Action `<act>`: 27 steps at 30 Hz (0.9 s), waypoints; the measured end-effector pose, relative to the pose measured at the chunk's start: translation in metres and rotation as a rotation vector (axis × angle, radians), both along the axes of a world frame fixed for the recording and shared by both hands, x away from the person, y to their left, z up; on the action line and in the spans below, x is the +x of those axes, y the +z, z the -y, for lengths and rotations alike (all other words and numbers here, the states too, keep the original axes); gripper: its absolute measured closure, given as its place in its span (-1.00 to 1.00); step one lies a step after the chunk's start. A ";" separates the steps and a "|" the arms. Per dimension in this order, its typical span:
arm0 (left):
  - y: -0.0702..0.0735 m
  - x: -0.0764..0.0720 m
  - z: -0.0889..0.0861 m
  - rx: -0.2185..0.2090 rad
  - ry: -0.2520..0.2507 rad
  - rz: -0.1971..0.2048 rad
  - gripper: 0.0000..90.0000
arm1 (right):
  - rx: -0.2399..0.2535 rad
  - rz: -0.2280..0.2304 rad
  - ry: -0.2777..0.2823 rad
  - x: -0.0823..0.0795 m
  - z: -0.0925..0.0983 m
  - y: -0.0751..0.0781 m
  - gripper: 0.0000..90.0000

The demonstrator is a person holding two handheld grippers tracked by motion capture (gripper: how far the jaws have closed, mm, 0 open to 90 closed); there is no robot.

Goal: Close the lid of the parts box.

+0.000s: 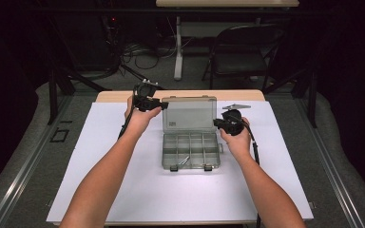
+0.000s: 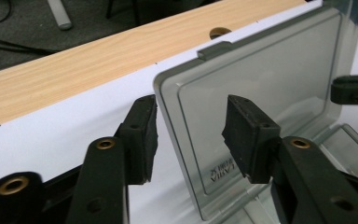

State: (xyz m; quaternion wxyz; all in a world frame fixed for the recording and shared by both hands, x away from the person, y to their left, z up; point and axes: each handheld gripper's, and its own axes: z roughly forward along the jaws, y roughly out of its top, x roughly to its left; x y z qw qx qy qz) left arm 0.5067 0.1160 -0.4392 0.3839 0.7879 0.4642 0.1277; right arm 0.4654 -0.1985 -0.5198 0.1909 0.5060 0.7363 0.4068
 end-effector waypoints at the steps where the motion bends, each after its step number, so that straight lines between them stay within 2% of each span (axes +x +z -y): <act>1: 0.000 0.001 0.000 -0.015 0.005 -0.003 0.25 | -0.002 0.002 0.001 0.000 0.000 0.000 0.87; 2: -0.001 0.001 0.000 -0.025 0.012 -0.004 0.27 | -0.002 0.003 0.003 0.000 0.000 0.000 0.87; 6: -0.003 0.004 0.001 -0.006 0.021 -0.005 0.34 | -0.001 0.003 0.002 0.000 0.000 0.000 0.87; 12: -0.008 0.008 0.004 -0.006 0.039 -0.017 0.42 | -0.002 0.005 0.002 0.000 0.000 0.000 0.87; 16: -0.013 0.010 0.006 0.004 0.047 -0.031 0.43 | -0.001 0.005 0.002 0.000 0.000 -0.001 0.87; 24: -0.018 0.011 0.010 0.013 0.053 -0.030 0.45 | 0.002 0.005 0.001 -0.001 0.000 -0.001 0.87; 27: -0.018 0.011 0.009 0.005 0.062 -0.035 0.55 | 0.003 0.005 0.000 -0.001 0.000 -0.001 0.87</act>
